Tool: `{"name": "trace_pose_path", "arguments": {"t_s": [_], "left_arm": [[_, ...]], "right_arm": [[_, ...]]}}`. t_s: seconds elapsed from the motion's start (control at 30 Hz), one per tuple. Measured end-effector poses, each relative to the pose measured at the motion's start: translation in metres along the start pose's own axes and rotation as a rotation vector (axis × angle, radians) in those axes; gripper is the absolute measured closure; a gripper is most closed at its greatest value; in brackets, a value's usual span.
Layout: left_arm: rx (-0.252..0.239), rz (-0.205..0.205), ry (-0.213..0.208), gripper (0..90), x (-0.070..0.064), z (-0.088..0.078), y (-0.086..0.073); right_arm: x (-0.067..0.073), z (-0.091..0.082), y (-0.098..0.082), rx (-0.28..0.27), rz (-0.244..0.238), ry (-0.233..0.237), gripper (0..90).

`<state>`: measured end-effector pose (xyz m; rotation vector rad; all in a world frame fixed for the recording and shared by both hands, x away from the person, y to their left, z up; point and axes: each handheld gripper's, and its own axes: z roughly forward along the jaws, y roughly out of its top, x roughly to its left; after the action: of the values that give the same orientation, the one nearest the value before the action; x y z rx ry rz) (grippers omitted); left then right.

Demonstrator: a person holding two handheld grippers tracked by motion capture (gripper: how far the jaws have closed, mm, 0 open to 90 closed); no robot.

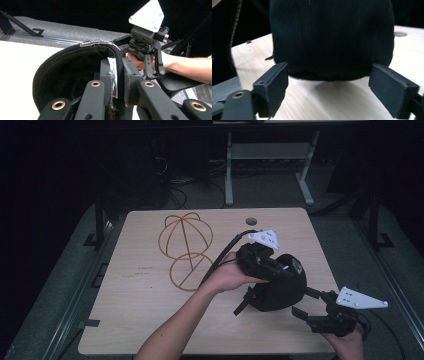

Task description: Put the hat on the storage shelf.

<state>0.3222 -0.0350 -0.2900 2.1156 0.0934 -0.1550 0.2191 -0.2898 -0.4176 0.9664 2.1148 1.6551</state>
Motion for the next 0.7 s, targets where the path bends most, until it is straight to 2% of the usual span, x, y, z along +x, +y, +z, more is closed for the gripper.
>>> {"name": "trace_pose_path", "arguments": {"t_s": [0.17,0.2,0.3,0.33,0.37,0.4,0.43,0.57,0.7], "left_arm": [[0.021,0.023,-0.033,80.5,-0.007,0.013,0.006],[0.032,0.045,-0.048,80.5,-0.012,0.017,0.009],[0.043,0.074,-0.055,80.5,-0.019,0.022,0.014],[0.042,0.080,-0.056,80.5,-0.022,0.023,0.016],[0.039,0.093,-0.063,80.6,-0.025,0.024,0.019],[0.039,0.093,-0.063,80.6,-0.025,0.024,0.019],[0.033,0.095,-0.074,80.6,-0.027,0.024,0.021],[0.036,0.104,-0.074,80.7,-0.029,0.025,0.023],[0.033,0.094,-0.057,80.7,-0.023,0.022,0.019]], "right_arm": [[0.000,-0.002,0.001,-0.021,-0.007,-0.016,16.3],[0.000,-0.002,0.001,-0.021,-0.007,-0.016,16.3],[-0.001,-0.004,0.000,-0.027,-0.015,-0.028,25.2],[-0.001,-0.004,0.000,-0.027,-0.015,-0.028,25.2],[-0.001,-0.007,-0.001,-0.038,-0.018,-0.036,34.2],[-0.001,-0.007,-0.001,-0.038,-0.018,-0.036,34.2],[-0.001,-0.008,-0.001,-0.042,-0.018,-0.036,39.6],[-0.002,-0.014,-0.002,-0.073,-0.020,-0.024,60.9],[0.002,-0.016,0.001,-0.072,-0.060,-0.016,84.6]]}}
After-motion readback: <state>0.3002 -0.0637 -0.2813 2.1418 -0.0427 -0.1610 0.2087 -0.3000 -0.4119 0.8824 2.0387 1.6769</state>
